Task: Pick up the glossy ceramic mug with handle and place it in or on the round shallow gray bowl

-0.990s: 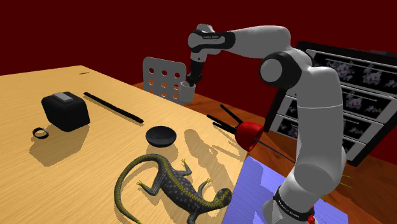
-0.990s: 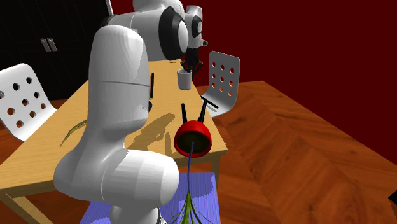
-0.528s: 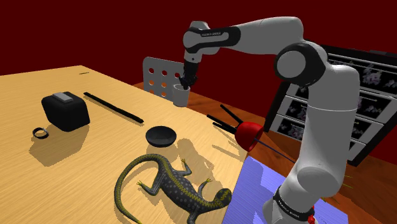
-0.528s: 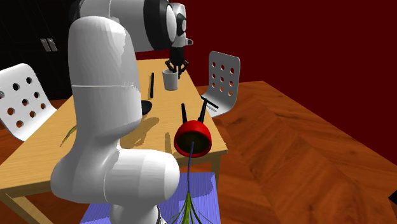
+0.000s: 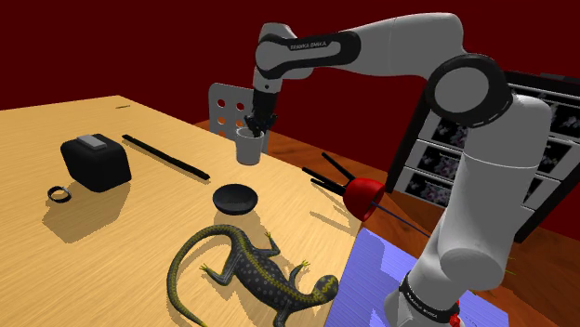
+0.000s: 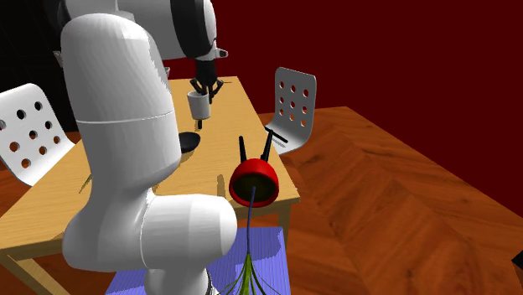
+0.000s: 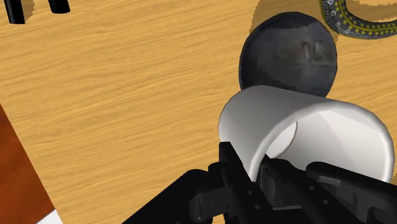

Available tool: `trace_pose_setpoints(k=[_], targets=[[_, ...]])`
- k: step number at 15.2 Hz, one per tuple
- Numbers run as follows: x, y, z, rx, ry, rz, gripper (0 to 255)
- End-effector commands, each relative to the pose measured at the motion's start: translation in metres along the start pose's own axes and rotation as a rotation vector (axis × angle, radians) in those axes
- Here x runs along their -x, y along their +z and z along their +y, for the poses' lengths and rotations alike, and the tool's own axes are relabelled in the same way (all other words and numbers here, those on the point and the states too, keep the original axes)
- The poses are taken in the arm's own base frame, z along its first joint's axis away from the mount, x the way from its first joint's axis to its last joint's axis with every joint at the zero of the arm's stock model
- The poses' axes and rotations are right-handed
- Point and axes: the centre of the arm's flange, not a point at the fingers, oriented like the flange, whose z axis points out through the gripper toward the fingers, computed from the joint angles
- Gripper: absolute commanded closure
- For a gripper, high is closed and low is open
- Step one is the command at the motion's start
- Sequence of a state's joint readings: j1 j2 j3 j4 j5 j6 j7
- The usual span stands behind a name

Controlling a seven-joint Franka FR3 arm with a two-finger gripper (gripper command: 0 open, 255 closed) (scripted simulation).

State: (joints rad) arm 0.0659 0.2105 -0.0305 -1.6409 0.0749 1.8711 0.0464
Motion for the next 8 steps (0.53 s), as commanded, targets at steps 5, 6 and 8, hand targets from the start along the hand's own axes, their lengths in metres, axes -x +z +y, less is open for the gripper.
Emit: trace_pose_setpoints(k=[5,6,8], targets=[[0.025,-0.003,-0.074,0.000,0.002,0.001,255],[0.029,-0.004,-0.087,0.000,0.002,0.001,255],[0.029,0.007,-0.086,0.000,0.002,0.001,255]])
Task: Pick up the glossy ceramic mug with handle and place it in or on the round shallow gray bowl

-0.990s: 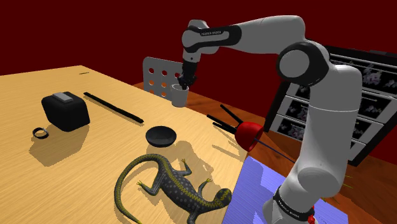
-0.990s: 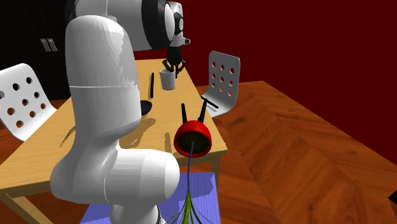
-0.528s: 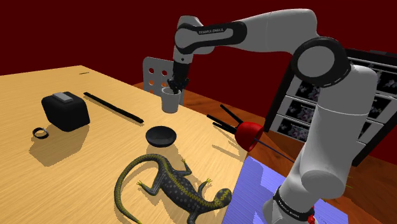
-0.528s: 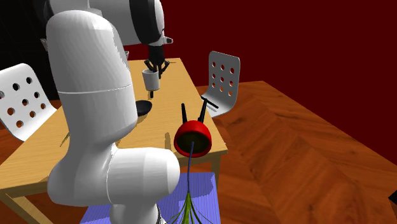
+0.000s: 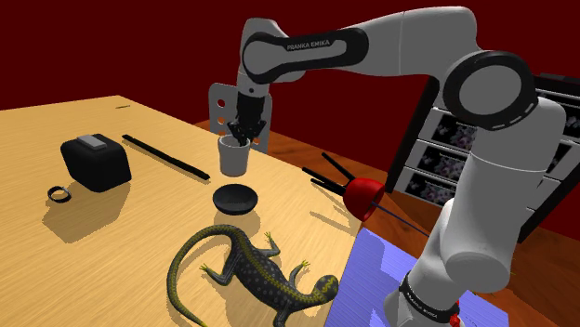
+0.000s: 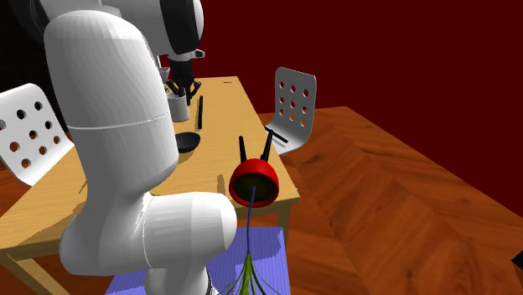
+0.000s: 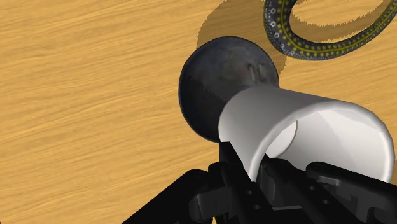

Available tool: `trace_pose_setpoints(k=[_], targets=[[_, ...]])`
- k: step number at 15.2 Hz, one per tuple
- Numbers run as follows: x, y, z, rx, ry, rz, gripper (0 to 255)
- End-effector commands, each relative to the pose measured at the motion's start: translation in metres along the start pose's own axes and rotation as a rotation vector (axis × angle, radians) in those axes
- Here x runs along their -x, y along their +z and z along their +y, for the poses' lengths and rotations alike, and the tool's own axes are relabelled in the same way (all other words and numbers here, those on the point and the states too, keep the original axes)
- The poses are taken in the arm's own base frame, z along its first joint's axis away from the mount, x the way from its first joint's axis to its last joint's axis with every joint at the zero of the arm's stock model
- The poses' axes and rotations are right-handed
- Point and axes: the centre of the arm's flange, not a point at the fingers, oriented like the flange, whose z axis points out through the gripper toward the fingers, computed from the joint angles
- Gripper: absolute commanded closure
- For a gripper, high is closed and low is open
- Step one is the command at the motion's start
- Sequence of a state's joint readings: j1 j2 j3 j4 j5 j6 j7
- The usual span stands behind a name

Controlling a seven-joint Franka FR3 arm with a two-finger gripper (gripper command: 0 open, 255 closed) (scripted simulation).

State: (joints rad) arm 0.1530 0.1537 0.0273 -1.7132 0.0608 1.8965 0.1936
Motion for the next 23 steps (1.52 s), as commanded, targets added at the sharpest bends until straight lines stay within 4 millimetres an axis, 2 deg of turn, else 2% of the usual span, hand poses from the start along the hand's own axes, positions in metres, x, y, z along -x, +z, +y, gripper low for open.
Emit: trace_pose_setpoints(k=[1,16,23], targets=[[0.000,0.010,-0.003,0.000,0.001,0.000,255],[0.002,0.089,0.003,0.000,0.001,0.000,255],[0.002,0.091,0.003,0.000,0.001,0.000,255]])
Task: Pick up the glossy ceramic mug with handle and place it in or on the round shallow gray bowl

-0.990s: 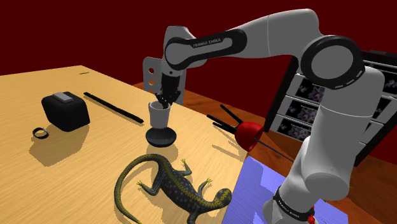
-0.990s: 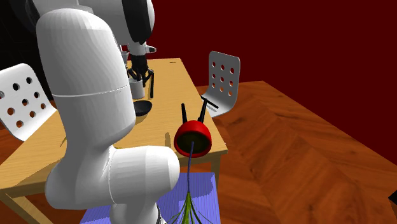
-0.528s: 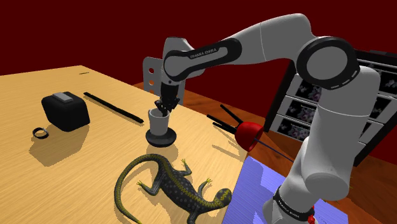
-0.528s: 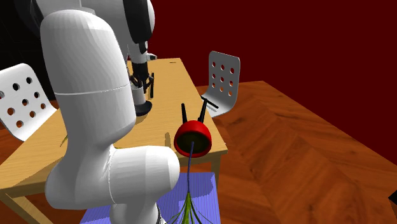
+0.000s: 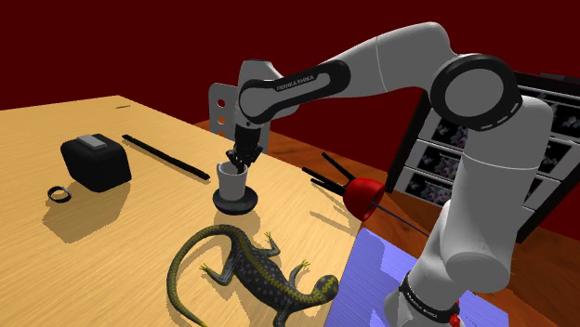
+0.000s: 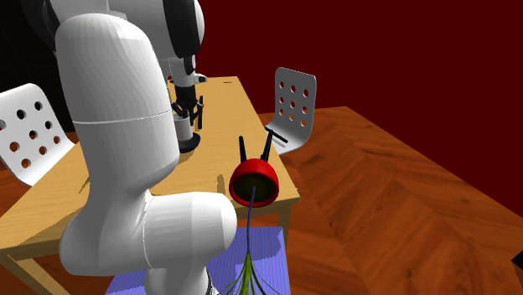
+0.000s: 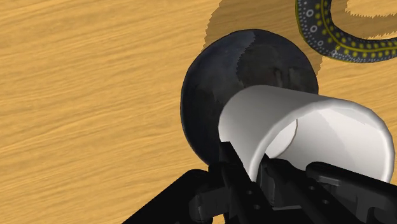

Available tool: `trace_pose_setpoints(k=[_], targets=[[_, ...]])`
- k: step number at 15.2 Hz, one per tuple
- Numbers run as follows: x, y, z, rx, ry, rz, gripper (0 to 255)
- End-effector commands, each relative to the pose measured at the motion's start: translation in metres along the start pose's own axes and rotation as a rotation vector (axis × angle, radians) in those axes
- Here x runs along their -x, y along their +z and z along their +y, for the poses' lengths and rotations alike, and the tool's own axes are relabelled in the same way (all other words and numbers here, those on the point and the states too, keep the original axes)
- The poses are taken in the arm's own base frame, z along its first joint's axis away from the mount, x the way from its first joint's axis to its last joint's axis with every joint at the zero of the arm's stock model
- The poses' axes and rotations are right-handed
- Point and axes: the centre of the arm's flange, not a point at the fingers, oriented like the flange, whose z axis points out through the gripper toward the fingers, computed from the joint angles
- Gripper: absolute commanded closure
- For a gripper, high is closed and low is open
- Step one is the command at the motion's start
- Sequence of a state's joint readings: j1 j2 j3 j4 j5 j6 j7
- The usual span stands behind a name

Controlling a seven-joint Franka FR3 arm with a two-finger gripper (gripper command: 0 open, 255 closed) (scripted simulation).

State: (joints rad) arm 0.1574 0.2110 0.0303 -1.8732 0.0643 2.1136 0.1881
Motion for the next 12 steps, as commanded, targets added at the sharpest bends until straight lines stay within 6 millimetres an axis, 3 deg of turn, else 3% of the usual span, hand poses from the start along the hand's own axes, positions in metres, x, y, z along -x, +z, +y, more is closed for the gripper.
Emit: trace_pose_setpoints(k=[1,2,3,8,12], targets=[[0.000,0.000,0.000,0.000,0.000,0.000,255],[0.000,0.000,0.000,0.000,0.000,0.000,255],[0.000,0.000,0.000,0.000,0.000,0.000,0],[0.000,0.000,0.000,0.000,0.000,0.000,0],[0.000,-0.050,0.000,0.000,0.000,0.000,0]])
